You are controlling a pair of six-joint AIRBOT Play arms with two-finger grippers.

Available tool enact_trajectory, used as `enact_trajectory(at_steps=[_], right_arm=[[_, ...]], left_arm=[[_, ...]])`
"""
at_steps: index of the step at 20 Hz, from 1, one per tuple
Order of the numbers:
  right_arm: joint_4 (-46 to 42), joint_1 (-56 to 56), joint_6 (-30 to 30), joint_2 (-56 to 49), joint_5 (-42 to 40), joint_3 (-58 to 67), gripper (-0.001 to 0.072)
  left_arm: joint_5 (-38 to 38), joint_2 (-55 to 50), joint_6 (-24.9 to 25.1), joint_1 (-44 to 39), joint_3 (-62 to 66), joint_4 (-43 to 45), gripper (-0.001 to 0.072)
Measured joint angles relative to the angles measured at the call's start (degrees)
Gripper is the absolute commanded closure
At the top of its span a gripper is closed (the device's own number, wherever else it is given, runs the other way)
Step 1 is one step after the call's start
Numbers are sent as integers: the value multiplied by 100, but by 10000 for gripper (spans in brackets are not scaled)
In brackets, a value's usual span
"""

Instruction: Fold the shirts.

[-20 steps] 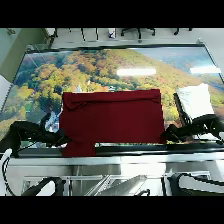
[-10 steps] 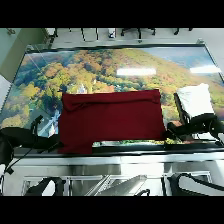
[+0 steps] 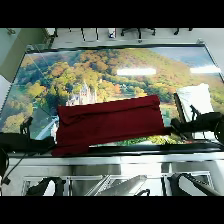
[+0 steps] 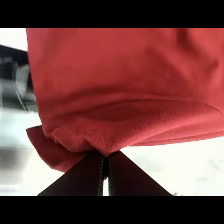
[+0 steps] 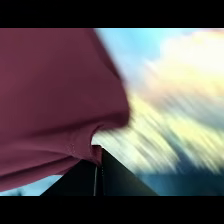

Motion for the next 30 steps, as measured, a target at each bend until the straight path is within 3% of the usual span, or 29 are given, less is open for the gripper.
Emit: enact_trajectory(at_steps=[4, 8, 13, 18, 19, 20, 21, 23, 24, 25, 30], right_arm=[[743, 382, -505, -411, 1003, 702, 690], [955, 918, -745, -1353, 1858, 1617, 689], [1054, 1226, -933, -2481, 2214, 2461, 689], [1095, 1276, -1060, -2889, 2256, 2688, 688], [1093, 1274, -1104, -2918, 2192, 2736, 649], [1088, 1268, -1130, -2938, 2085, 2798, 480], [1040, 1248, -1163, -2951, 1941, 2883, 354], [898, 1180, -1187, -2970, 1626, 3088, 318], [817, 1137, -1191, -2975, 1473, 3189, 223], [721, 1078, -1187, -2983, 1368, 3285, 176], [490, 726, -1025, -3206, 1045, 3501, 178]], left_arm=[[-579, -1058, -28, -153, 1119, -201, 692], [-1228, -2430, -33, -654, 2234, -251, 692], [-1652, -3963, -160, -1097, 3082, -98, 692], [-1738, -5007, -240, -1333, 3687, -4, 692], [-1738, -5145, -240, -1401, 3825, 9, 692], [-1738, -5243, -240, -1464, 3954, 9, 691], [-1733, -5322, -240, -1523, 4094, 9, 621], [-1698, -5418, -243, -1600, 4354, 7, 100], [-1683, -5445, -245, -1626, 4470, 2, 67], [-1631, -5466, -245, -1650, 4586, -26, 67], [-1237, -5508, -262, -1692, 4992, -33, 67]])
